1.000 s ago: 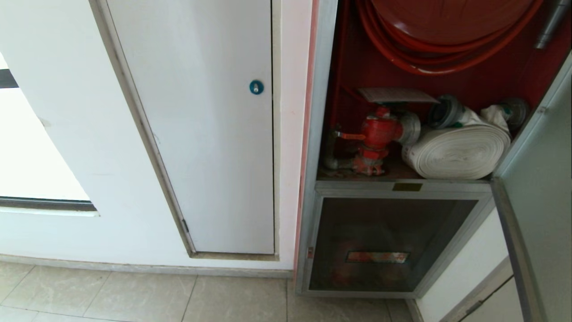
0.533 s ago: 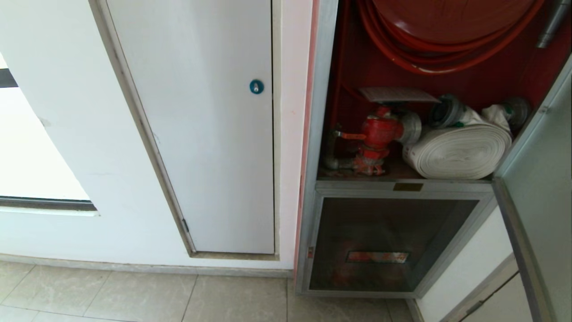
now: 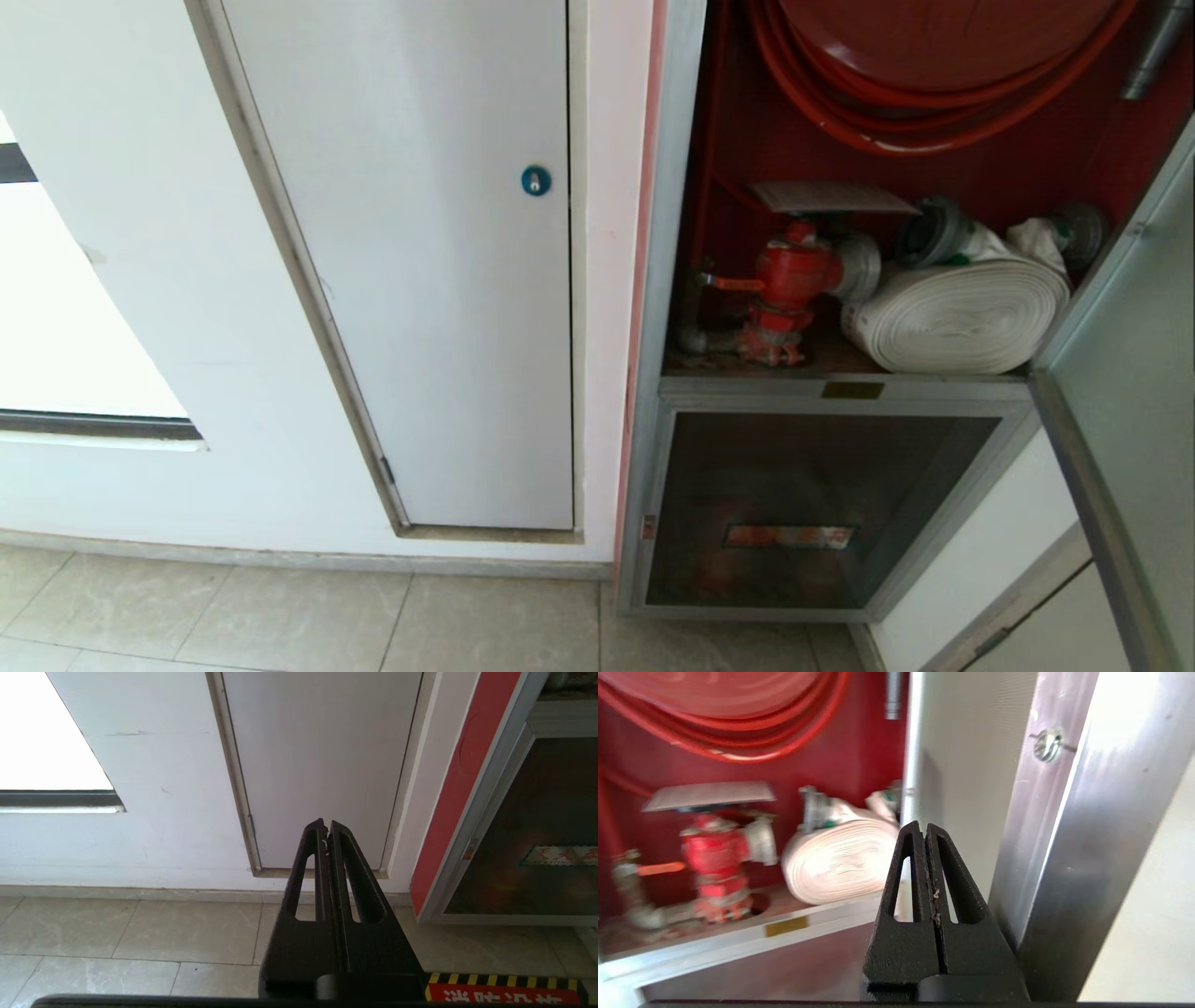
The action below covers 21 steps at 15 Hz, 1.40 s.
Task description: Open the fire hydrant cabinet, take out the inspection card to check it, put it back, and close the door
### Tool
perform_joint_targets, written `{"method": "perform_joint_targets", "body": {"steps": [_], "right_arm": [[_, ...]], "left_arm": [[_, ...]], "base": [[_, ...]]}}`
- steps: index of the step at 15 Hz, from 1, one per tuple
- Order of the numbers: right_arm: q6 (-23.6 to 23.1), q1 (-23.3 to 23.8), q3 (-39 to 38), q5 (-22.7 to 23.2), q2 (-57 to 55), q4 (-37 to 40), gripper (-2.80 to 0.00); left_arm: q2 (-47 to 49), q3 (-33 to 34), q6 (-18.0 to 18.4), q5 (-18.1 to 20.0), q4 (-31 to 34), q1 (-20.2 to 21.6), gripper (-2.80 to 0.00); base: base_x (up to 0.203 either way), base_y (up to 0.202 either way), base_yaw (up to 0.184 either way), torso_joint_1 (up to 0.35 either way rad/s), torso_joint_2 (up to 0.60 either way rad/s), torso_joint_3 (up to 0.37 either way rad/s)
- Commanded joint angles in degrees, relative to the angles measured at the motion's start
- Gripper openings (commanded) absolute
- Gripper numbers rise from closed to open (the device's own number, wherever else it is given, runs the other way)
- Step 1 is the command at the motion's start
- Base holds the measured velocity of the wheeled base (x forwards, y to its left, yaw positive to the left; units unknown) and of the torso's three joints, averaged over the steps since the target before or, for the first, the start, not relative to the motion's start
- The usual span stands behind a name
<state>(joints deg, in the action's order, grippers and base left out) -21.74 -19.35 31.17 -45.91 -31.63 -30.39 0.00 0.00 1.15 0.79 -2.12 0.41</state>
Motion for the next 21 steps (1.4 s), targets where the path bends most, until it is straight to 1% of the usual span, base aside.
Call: {"method": "perform_joint_targets", "body": {"steps": [1, 5, 10, 13, 18, 21], "right_arm": [[-0.15, 1.75, 0.07, -0.23, -0.01, -0.19, -2.8], [-0.15, 5.02, 0.26, -0.32, 0.67, -0.09, -2.8], [-0.15, 10.22, 0.09, -0.39, 1.52, 0.08, -2.8], [0.14, 13.09, 0.46, -0.31, 2.81, 5.1, -2.8], [0.2, 17.98, 1.76, -0.5, 3.27, 6.78, -2.8], [0.29, 18.96, 3.4, -0.72, 3.68, 9.53, -2.8]], "left_arm": [[0.09, 0.79, 0.0, 0.0, 0.0, 0.02, -2.8], [0.09, 0.79, 0.0, 0.0, -0.01, 0.02, -2.8], [0.09, 0.79, 0.0, 0.0, 0.01, 0.02, -2.8], [0.09, 0.79, 0.0, 0.0, -0.05, 0.02, -2.8], [0.09, 0.79, 0.0, 0.0, 0.01, 0.02, -2.8], [0.09, 0.79, 0.0, 0.0, -0.06, 0.02, -2.8]], "base": [[0.0, 0.0, 0.0, 0.0, 0.0, 0.0], [0.0, 0.0, 0.0, 0.0, 0.0, 0.0], [0.0, 0.0, 0.0, 0.0, 0.0, 0.0], [0.0, 0.0, 0.0, 0.0, 0.0, 0.0], [0.0, 0.0, 0.0, 0.0, 0.0, 0.0], [0.0, 0.0, 0.0, 0.0, 0.0, 0.0]]}}
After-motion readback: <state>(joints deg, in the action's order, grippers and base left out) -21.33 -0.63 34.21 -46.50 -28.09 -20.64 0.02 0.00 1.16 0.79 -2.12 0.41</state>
